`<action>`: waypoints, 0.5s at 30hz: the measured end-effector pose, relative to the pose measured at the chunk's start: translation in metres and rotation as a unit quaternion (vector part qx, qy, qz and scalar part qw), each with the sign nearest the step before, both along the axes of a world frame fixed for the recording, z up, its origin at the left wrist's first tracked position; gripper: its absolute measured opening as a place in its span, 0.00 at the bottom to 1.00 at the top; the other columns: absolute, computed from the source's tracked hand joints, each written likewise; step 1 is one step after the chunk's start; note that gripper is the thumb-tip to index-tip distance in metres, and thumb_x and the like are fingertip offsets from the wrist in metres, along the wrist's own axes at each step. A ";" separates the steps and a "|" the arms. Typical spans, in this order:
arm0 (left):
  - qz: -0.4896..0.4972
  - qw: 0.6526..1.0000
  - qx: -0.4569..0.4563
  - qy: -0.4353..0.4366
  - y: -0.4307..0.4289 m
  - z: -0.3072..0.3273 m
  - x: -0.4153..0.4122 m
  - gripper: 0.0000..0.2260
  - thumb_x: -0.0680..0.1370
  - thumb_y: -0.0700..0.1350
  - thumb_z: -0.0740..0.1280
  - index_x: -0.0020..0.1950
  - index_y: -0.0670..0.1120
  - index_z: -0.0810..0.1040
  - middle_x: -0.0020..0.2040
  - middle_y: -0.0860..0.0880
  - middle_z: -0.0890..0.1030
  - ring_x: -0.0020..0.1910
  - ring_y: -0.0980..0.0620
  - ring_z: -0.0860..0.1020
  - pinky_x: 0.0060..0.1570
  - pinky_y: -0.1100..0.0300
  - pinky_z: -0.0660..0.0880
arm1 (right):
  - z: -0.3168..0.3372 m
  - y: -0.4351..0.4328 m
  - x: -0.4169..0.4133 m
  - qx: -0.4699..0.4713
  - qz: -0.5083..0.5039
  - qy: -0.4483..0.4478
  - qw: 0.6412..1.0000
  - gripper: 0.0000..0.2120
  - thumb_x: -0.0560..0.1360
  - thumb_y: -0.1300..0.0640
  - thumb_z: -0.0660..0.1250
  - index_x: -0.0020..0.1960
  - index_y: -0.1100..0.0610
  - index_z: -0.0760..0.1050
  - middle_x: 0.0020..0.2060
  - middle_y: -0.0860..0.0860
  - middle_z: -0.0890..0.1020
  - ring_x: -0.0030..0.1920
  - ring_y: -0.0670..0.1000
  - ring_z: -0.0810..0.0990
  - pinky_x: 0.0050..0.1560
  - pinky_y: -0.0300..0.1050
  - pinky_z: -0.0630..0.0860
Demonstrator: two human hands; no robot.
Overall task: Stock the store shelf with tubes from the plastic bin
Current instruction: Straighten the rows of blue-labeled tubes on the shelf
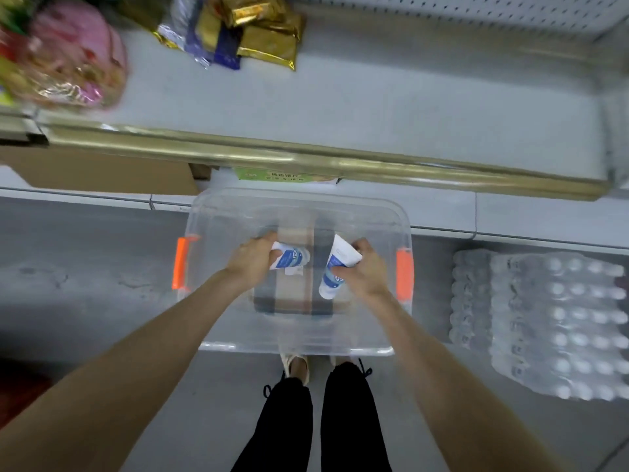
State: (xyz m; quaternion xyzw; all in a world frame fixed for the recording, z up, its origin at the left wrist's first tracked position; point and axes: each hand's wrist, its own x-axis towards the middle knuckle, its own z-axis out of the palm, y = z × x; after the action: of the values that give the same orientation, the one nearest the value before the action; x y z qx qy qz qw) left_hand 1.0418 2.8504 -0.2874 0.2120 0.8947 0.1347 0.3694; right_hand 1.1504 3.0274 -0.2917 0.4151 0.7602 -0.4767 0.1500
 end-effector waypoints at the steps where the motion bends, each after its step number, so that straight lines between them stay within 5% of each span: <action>1: -0.005 1.000 0.006 0.005 -0.001 0.013 0.001 0.10 0.81 0.44 0.58 0.58 0.40 0.70 0.54 0.37 0.78 0.53 0.37 0.75 0.48 0.52 0.69 | 0.016 0.001 0.002 0.003 0.013 0.009 1.000 0.15 0.62 0.59 0.74 0.43 0.55 0.69 0.37 0.52 0.77 0.37 0.52 0.72 0.37 0.45 0.68; 5: -0.021 0.998 0.045 0.027 0.004 0.073 0.003 0.07 0.80 0.45 0.61 0.49 0.41 0.72 0.49 0.39 0.79 0.50 0.38 0.76 0.44 0.54 0.68 | 0.081 0.010 0.010 0.011 0.057 0.024 0.998 0.13 0.67 0.59 0.72 0.35 0.55 0.67 0.30 0.49 0.72 0.31 0.50 0.68 0.26 0.34 0.61; 13: -0.113 0.975 0.144 0.126 0.047 0.209 -0.007 0.07 0.77 0.46 0.65 0.45 0.42 0.78 0.42 0.45 0.78 0.44 0.44 0.75 0.41 0.55 0.67 | 0.221 0.059 0.017 0.140 0.164 0.067 0.974 0.11 0.67 0.59 0.73 0.32 0.54 0.71 0.30 0.49 0.73 0.37 0.51 0.70 0.29 0.35 0.62; 15: -0.145 0.962 0.159 0.167 0.067 0.244 -0.010 0.09 0.77 0.48 0.65 0.48 0.42 0.79 0.44 0.45 0.80 0.44 0.44 0.76 0.41 0.56 0.68 | 0.258 0.077 0.017 0.190 0.183 0.068 0.962 0.07 0.66 0.58 0.74 0.40 0.56 0.77 0.37 0.52 0.78 0.40 0.52 0.73 0.36 0.40 0.67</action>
State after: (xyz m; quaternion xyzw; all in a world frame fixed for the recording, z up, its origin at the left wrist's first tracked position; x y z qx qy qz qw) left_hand 1.0322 2.9174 -0.0437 0.4152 0.8703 0.1824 0.1920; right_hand 1.1672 3.1046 -0.0339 0.2564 0.9082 -0.3148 0.1015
